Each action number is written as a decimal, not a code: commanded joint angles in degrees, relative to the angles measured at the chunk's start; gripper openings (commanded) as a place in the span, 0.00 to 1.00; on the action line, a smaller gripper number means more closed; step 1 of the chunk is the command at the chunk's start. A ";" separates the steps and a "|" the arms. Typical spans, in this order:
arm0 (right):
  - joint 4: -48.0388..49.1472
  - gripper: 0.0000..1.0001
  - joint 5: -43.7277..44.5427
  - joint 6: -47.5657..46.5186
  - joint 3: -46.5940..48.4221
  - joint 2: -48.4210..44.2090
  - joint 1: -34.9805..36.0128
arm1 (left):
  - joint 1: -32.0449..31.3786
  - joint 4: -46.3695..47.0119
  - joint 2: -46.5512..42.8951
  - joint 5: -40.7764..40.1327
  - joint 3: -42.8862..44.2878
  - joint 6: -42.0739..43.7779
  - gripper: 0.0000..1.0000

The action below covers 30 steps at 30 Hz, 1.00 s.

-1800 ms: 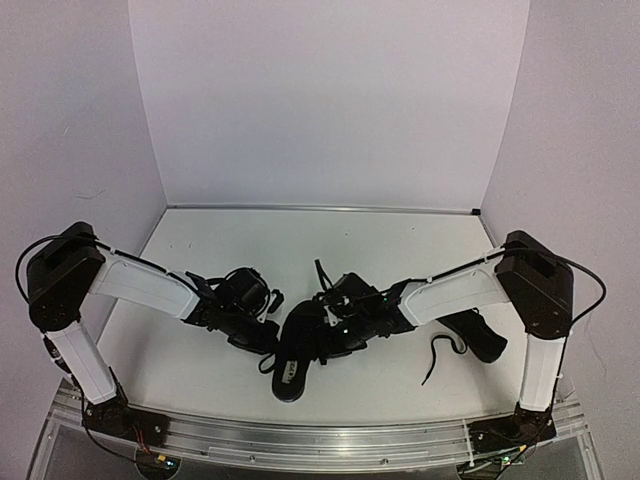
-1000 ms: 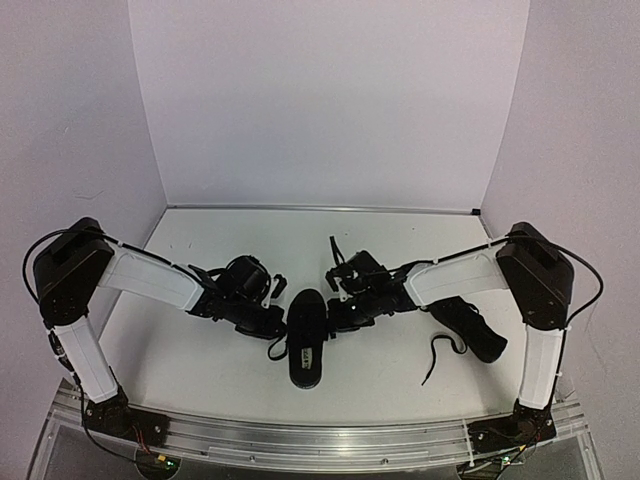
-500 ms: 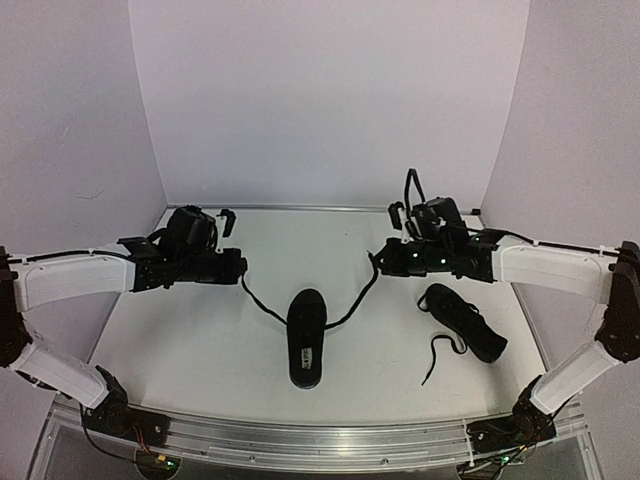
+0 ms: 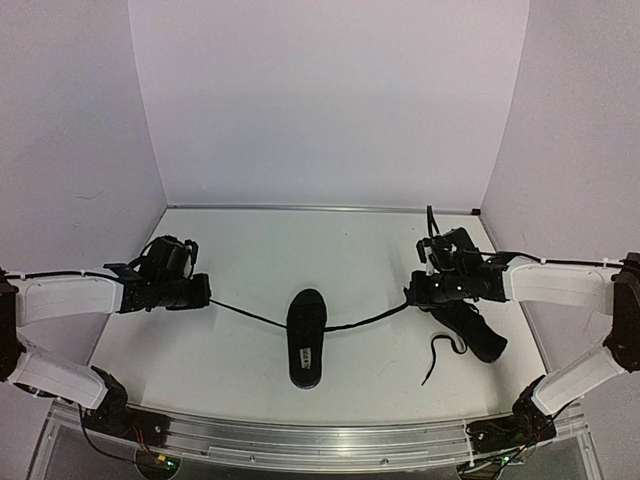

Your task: Tie the shoes

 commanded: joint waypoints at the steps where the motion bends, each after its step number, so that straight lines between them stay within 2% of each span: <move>1: 0.09 0.00 1.97 -1.15 -0.42 -1.37 -0.43 | 0.48 5.15 -1.28 2.14 -0.87 0.14 0.00; 6: 0.80 0.00 -2.53 -3.31 1.91 -3.84 -0.45 | 0.48 10.51 -2.23 10.66 1.46 6.05 0.00; 11: 1.62 0.00 -6.71 -3.12 3.30 -6.08 -0.45 | 0.20 14.33 2.09 23.94 7.94 10.68 0.00; 14: 2.76 0.00 -9.71 -2.51 3.50 -6.42 -0.43 | -0.57 17.40 3.21 28.34 8.55 11.75 0.00; 17: 4.84 0.00 -14.46 -2.54 5.65 -5.13 -0.31 | -0.74 19.94 1.15 27.02 6.28 11.21 0.00; 22: 8.51 0.00 -20.61 -3.33 14.03 1.00 1.95 | -0.75 17.20 -4.44 22.95 2.61 11.51 0.00; 30: 8.46 0.00 -22.54 -6.43 33.99 21.90 13.24 | -0.94 16.90 -14.19 17.91 -7.78 6.24 0.00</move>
